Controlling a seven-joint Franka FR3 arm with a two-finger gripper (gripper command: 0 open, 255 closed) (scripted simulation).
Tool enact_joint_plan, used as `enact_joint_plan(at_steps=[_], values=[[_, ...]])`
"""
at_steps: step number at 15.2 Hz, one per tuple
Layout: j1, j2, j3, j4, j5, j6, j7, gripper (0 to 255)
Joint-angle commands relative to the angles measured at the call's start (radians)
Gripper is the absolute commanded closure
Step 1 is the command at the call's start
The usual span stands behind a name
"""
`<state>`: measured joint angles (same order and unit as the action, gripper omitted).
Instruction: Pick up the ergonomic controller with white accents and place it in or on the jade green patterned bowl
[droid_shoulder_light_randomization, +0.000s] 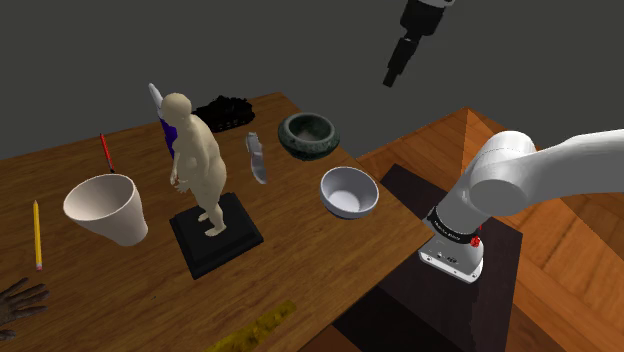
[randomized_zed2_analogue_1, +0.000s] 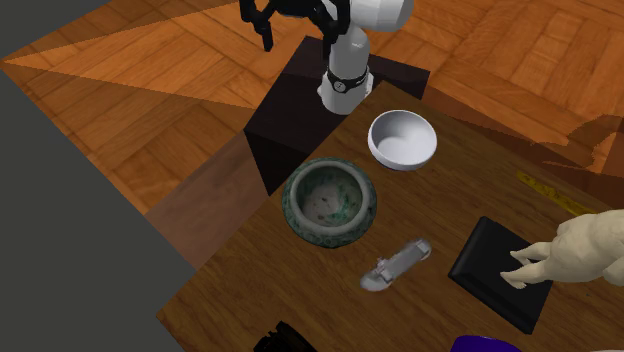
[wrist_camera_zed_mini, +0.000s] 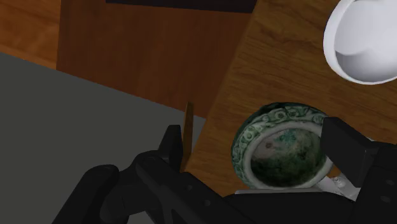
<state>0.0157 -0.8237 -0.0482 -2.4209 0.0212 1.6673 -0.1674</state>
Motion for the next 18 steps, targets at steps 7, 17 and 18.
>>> enact_joint_plan(at_steps=[7,17,18], values=[[0.019,0.1,0.149,-0.02,0.052,0.146,0.187,0],[-0.001,0.396,0.392,0.084,0.033,0.362,0.519,0],[-0.007,0.433,0.416,0.104,0.02,0.379,0.556,0]])
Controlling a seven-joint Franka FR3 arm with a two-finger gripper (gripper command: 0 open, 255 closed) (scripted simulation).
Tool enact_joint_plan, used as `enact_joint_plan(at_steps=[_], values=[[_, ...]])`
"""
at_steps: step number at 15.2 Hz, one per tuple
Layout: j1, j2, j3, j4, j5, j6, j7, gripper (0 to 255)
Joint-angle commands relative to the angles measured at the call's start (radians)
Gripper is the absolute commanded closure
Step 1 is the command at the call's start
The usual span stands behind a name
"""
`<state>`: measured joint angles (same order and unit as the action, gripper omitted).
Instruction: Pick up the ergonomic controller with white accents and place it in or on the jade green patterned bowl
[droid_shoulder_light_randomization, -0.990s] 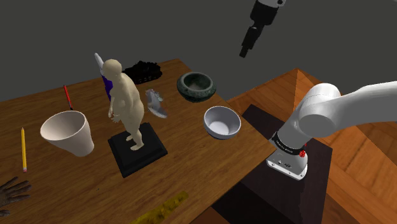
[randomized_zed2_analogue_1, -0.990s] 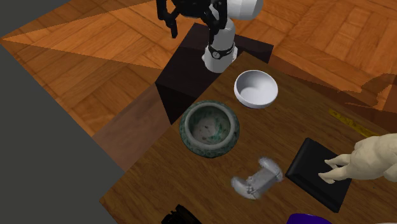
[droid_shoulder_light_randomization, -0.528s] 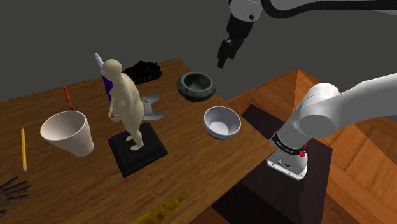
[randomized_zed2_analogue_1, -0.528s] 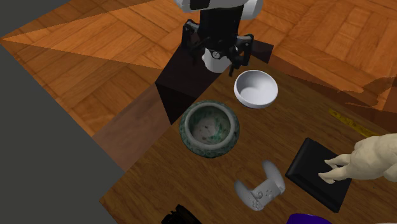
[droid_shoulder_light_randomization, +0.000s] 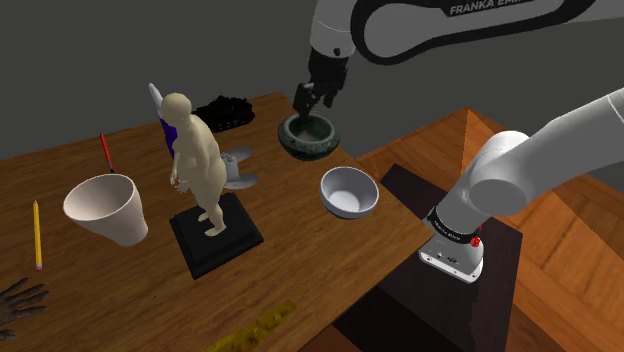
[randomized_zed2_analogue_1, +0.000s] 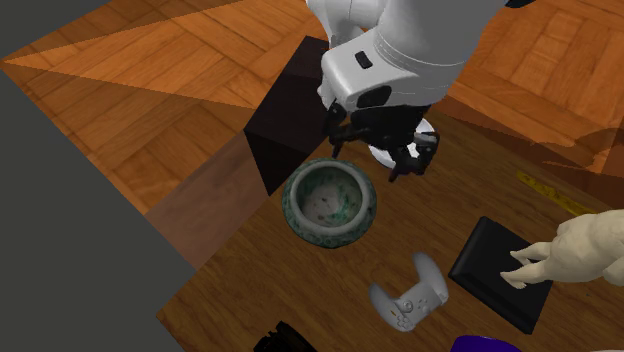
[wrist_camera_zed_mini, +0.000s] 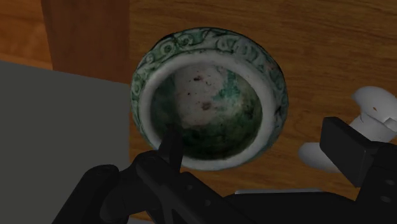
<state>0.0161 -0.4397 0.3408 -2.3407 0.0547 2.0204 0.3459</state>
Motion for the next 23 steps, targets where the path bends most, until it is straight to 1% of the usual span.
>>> enact_joint_plan(at_steps=[1,4,7,9,11,12,19,23], values=[[-0.014,0.086,0.05,0.045,-0.03,0.041,0.08,0],[-0.032,0.207,0.115,0.119,-0.097,0.077,0.202,0],[-0.042,0.34,0.17,0.209,-0.19,0.093,0.333,0],[-0.038,0.434,0.194,0.278,-0.264,0.092,0.422,0],[-0.022,0.53,0.207,0.355,-0.34,0.08,0.508,0],[-0.016,0.546,0.206,0.368,-0.351,0.078,0.521,0],[-0.015,0.598,0.19,0.325,-0.397,0.162,0.55,0],[-0.015,0.598,0.19,0.325,-0.397,0.162,0.55,0]])
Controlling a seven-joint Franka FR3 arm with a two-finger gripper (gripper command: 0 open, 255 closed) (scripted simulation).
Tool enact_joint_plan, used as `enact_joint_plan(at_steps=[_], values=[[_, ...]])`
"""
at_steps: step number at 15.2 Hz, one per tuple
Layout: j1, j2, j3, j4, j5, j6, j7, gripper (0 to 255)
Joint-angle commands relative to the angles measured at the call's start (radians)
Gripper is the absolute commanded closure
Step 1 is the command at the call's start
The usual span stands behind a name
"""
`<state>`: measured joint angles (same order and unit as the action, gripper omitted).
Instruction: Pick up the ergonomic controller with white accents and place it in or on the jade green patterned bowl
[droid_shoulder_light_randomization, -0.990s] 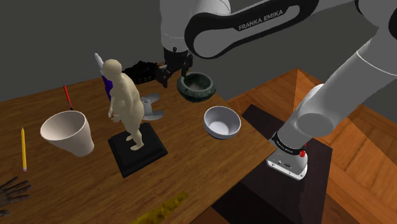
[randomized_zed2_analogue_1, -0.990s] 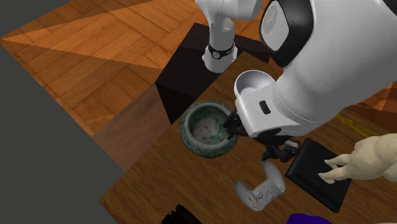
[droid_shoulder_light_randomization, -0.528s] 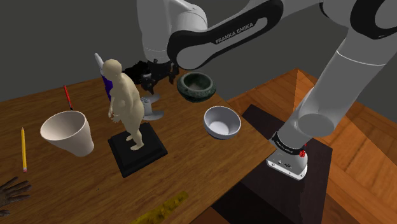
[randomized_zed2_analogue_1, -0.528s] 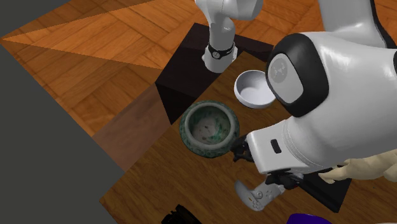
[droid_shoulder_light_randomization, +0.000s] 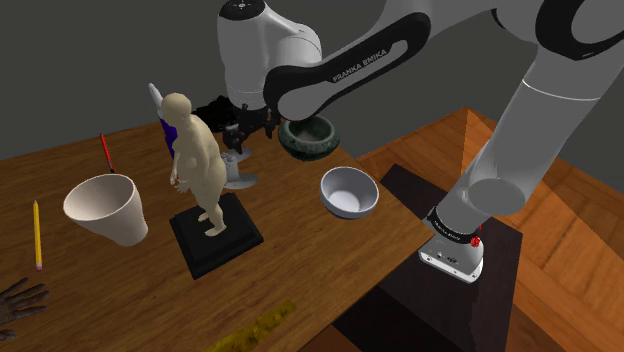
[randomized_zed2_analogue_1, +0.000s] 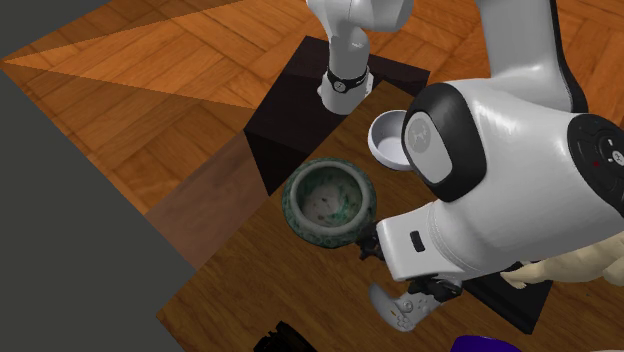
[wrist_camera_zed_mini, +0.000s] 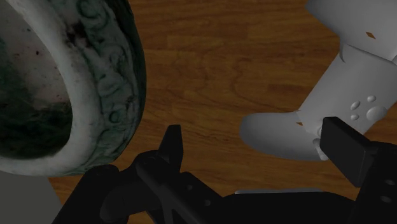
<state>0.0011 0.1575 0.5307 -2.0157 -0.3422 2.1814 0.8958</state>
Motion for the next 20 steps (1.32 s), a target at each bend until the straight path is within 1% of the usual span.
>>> enact_joint_plan(at_steps=[1,4,5,14,15,20], values=[[0.0,0.0,0.0,0.0,-0.001,0.001,0.0,0],[0.0,0.0,0.0,0.0,0.0,0.001,0.0,0],[0.0,0.0,0.0,0.0,0.0,0.001,0.0,255],[0.0,0.0,0.0,0.0,0.0,0.001,0.0,255],[0.0,0.0,0.0,0.0,0.0,0.001,0.0,0],[0.079,0.212,0.006,0.249,0.046,-0.145,0.189,0]])
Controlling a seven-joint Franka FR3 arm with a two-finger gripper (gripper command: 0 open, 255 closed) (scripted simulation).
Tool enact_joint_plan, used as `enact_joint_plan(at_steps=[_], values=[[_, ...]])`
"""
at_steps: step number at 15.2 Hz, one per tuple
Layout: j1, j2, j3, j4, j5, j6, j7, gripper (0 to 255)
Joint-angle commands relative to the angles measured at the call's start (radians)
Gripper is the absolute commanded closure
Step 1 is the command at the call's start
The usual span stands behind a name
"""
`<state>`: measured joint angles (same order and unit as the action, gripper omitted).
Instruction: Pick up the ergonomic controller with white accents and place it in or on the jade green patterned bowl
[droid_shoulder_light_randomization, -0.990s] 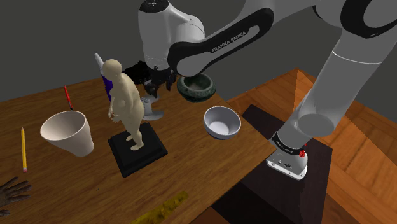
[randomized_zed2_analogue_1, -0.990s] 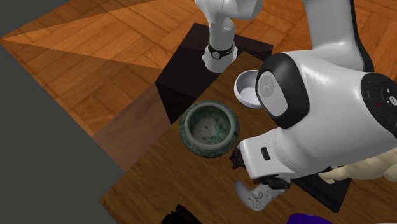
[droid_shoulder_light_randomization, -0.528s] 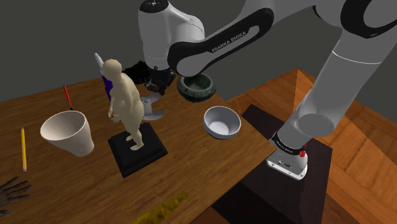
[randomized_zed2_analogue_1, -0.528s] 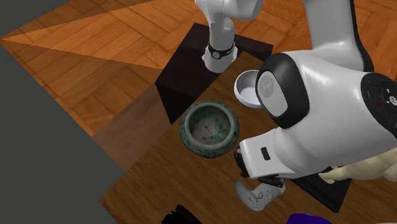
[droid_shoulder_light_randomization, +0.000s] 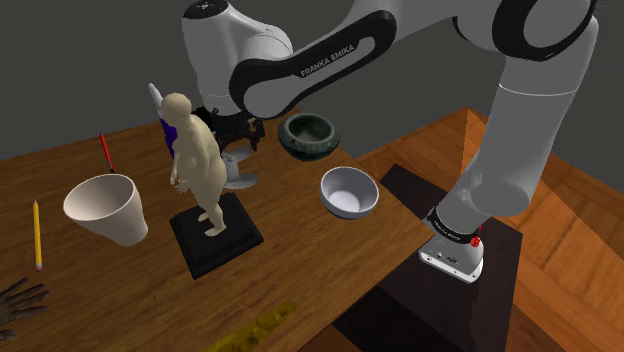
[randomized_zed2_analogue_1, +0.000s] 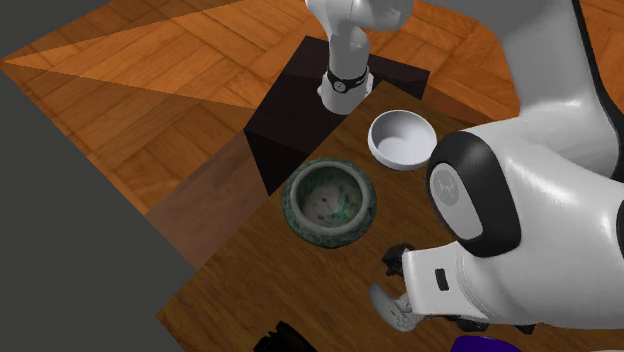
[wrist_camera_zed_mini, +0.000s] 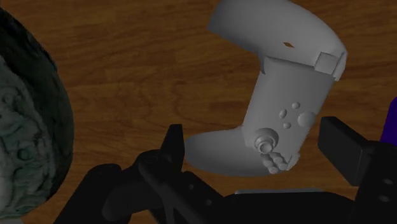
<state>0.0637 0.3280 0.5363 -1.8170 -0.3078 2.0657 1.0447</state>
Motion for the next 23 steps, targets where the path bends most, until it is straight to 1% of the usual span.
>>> enact_joint_plan(at_steps=[1,2,10,17,18,23], values=[[0.035,0.086,-0.001,0.106,0.023,-0.057,0.074,0],[0.045,0.11,-0.003,0.137,0.029,-0.071,0.092,0],[0.049,0.148,-0.019,0.086,0.003,0.012,0.109,0],[0.049,0.148,-0.019,0.086,0.003,0.012,0.109,0],[0.049,0.148,-0.019,0.086,0.003,0.012,0.109,255],[0.049,0.148,-0.019,0.086,0.003,0.013,0.109,255]])
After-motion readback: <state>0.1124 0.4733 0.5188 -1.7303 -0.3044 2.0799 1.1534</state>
